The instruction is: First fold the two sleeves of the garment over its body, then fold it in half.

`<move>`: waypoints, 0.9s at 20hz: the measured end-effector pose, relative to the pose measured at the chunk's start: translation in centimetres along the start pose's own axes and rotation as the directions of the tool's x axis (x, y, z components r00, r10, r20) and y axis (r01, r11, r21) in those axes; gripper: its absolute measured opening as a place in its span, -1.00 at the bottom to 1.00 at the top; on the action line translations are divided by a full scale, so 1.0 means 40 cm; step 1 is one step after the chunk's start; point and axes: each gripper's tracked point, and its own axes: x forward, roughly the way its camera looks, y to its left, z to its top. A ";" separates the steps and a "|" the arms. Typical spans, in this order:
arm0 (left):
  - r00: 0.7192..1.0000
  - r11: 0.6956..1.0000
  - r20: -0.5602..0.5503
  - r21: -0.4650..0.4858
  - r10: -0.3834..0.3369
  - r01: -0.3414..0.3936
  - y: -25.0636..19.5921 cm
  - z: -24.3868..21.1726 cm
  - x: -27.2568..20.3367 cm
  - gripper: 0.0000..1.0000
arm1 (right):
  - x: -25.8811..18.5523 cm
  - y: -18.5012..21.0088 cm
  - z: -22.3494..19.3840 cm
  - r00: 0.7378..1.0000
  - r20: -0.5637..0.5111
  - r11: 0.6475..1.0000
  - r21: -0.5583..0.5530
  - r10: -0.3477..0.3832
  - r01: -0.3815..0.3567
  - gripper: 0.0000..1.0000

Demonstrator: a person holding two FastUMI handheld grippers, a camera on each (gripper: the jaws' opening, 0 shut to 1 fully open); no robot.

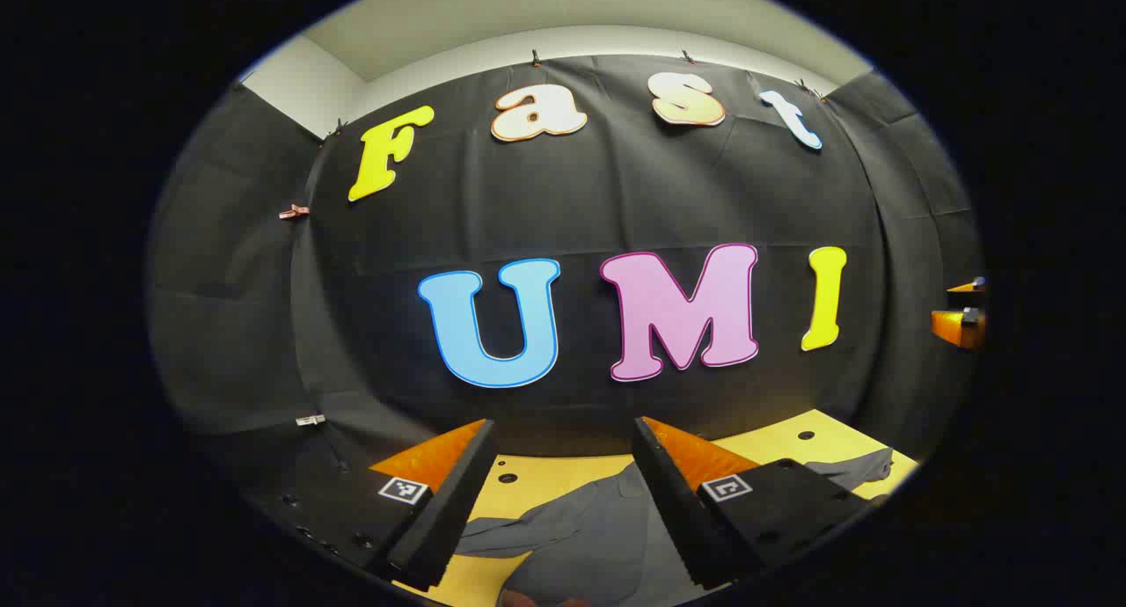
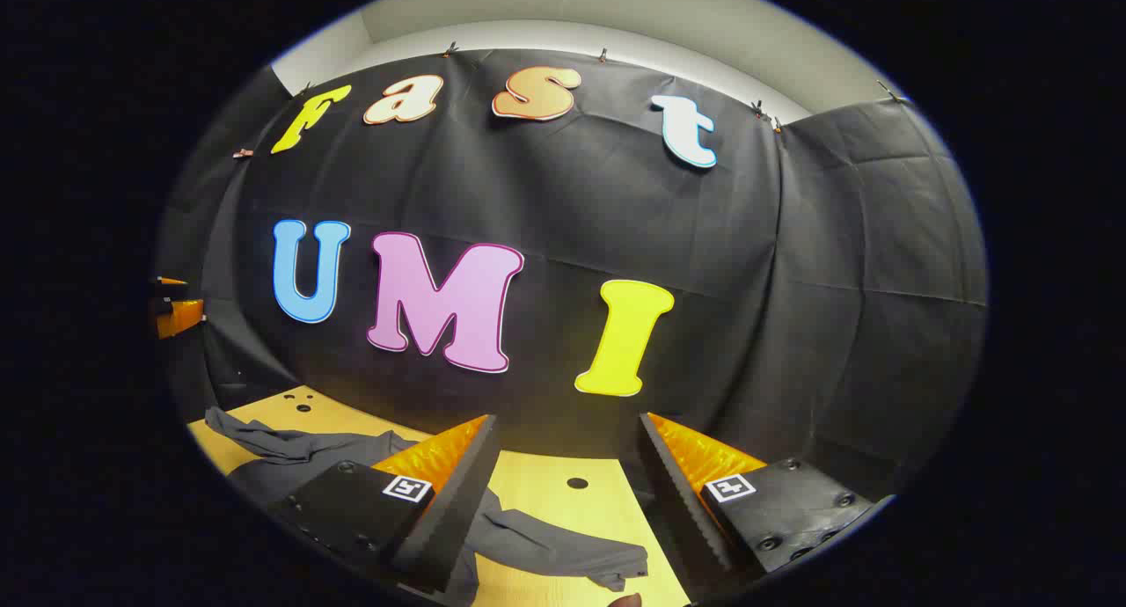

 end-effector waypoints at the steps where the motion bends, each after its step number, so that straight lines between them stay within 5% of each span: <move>1: 1.000 1.000 -0.003 0.000 0.001 -0.001 -0.001 -0.001 0.001 0.94 | 0.003 -0.001 -0.001 1.000 0.000 1.000 0.000 0.002 -0.002 0.93; 18: 0.999 1.000 -0.035 0.001 0.017 -0.017 -0.087 -0.031 0.060 0.94 | 0.133 -0.025 -0.103 0.997 -0.060 0.999 0.013 0.048 -0.047 0.94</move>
